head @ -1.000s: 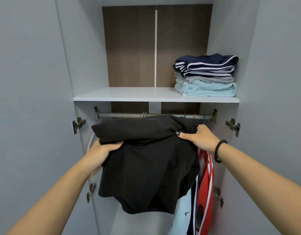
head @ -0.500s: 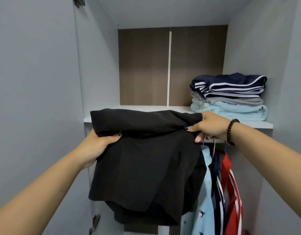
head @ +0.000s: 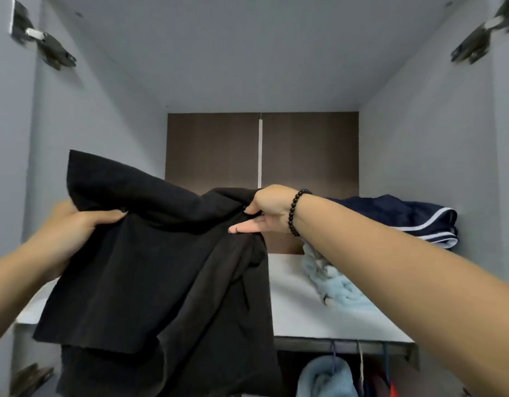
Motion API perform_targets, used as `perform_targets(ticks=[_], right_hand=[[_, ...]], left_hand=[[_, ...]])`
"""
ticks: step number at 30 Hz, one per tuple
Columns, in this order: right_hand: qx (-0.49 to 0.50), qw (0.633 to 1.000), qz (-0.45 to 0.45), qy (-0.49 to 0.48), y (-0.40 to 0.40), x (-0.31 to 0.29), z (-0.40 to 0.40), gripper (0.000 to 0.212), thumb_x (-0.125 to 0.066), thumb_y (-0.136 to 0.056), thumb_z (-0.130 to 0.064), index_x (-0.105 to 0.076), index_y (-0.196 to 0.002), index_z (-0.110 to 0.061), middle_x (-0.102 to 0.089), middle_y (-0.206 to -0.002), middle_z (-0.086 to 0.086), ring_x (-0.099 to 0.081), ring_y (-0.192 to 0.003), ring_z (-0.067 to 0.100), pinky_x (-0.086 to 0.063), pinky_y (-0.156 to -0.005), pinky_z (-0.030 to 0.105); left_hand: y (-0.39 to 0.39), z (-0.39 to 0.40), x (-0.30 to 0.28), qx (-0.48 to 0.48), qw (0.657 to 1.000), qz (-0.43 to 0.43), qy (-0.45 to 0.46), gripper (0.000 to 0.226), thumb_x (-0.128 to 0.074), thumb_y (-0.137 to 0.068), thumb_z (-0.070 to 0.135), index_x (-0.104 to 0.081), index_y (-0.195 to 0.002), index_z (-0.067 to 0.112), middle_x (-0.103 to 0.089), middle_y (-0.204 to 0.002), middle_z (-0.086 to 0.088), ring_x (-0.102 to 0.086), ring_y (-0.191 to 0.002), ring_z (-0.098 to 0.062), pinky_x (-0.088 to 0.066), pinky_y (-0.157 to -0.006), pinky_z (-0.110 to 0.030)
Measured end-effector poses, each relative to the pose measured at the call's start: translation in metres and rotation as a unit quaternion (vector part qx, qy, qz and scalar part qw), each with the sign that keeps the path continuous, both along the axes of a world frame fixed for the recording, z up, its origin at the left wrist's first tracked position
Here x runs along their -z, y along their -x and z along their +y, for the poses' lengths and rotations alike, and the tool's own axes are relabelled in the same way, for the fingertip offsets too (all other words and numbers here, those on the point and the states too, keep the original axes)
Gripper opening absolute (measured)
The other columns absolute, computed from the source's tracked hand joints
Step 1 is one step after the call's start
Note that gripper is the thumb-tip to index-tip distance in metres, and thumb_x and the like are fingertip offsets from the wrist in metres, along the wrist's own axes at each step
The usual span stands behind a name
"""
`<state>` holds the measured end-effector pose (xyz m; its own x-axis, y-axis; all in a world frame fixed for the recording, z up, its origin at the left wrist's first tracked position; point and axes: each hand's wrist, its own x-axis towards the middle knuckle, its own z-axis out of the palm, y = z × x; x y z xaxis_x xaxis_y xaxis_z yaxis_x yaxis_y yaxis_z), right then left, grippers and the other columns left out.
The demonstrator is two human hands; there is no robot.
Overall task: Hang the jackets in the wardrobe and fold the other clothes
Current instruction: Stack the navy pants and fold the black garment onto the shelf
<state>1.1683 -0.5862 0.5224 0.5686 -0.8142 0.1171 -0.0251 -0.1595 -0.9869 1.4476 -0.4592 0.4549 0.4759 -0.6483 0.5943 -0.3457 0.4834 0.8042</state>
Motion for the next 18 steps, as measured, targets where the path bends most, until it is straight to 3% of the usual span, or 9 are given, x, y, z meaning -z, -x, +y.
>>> perform_targets(ticks=[3, 6, 9, 12, 14, 16, 18], right_hand=[[-0.054, 0.995, -0.084, 0.002, -0.021, -0.043, -0.025, 0.041, -0.036, -0.088, 0.017, -0.041, -0.126, 0.004, -0.038, -0.137, 0.026, -0.065, -0.080, 0.050, -0.059, -0.057, 0.046], [-0.045, 0.989, -0.137, 0.011, -0.024, -0.086, -0.048, 0.050, -0.033, -0.082, 0.013, -0.038, -0.128, -0.004, -0.030, -0.145, 0.018, -0.059, -0.089, 0.056, -0.058, -0.057, 0.051], [0.013, 0.986, -0.167, 0.014, -0.007, -0.117, -0.075, 0.046, -0.037, -0.081, 0.002, -0.039, -0.127, -0.006, -0.034, -0.141, 0.019, -0.055, -0.100, 0.054, -0.057, -0.057, 0.051], [0.051, 0.974, -0.219, 0.012, 0.030, -0.132, -0.107, 0.030, -0.039, -0.086, -0.015, -0.050, -0.113, -0.008, -0.049, -0.124, 0.015, -0.054, -0.104, 0.042, -0.055, -0.065, 0.053], [0.088, 0.965, -0.247, 0.004, 0.065, -0.135, -0.132, 0.038, -0.047, -0.090, -0.029, -0.047, -0.124, -0.012, -0.052, -0.123, 0.013, -0.054, -0.107, 0.038, -0.053, -0.077, 0.055], [0.116, 0.966, -0.232, 0.016, 0.106, -0.130, -0.149, 0.044, -0.055, -0.088, -0.034, -0.048, -0.127, -0.016, -0.053, -0.121, 0.011, -0.058, -0.104, 0.034, -0.053, -0.080, 0.052], [0.169, 0.971, -0.139, 0.092, 0.142, -0.124, -0.153, 0.022, -0.055, -0.091, -0.031, -0.058, -0.107, -0.017, -0.056, -0.107, 0.006, -0.061, -0.094, 0.029, -0.053, -0.074, 0.039]], left_hand=[[-0.040, -0.026, -0.034, -0.023, 0.999, 0.044, 0.015, 0.055, -0.079, -0.066, 0.031, -0.069, -0.118, 0.019, -0.070, -0.117, -0.009, -0.067, -0.104, -0.032, -0.047, -0.097, -0.048], [-0.047, -0.049, -0.074, -0.059, 0.997, 0.025, 0.049, 0.045, -0.064, -0.089, 0.023, -0.058, -0.132, 0.011, -0.059, -0.131, -0.018, -0.062, -0.107, -0.036, -0.043, -0.104, -0.047], [0.019, -0.062, -0.104, -0.075, 0.991, -0.031, 0.108, 0.038, -0.080, -0.071, 0.026, -0.073, -0.108, 0.024, -0.073, -0.110, -0.001, -0.071, -0.092, -0.021, -0.053, -0.085, -0.040], [0.091, -0.087, -0.117, -0.070, 0.980, -0.086, 0.165, 0.025, -0.085, -0.060, 0.024, -0.073, -0.082, 0.026, -0.075, -0.088, 0.011, -0.071, -0.082, -0.008, -0.058, -0.075, -0.034], [0.143, -0.115, -0.122, -0.069, 0.970, -0.142, 0.186, 0.020, -0.084, -0.066, 0.017, -0.071, -0.081, 0.020, -0.075, -0.087, 0.004, -0.070, -0.082, -0.009, -0.059, -0.078, -0.039], [0.199, -0.142, -0.124, -0.098, 0.952, -0.227, 0.182, 0.021, -0.082, -0.069, 0.019, -0.071, -0.087, 0.018, -0.074, -0.092, -0.003, -0.068, -0.090, -0.015, -0.056, -0.081, -0.034], [0.256, -0.164, -0.118, -0.118, 0.920, -0.338, 0.160, 0.021, -0.076, -0.070, 0.024, -0.068, -0.090, 0.021, -0.070, -0.090, -0.001, -0.065, -0.091, -0.020, -0.052, -0.075, -0.029]])
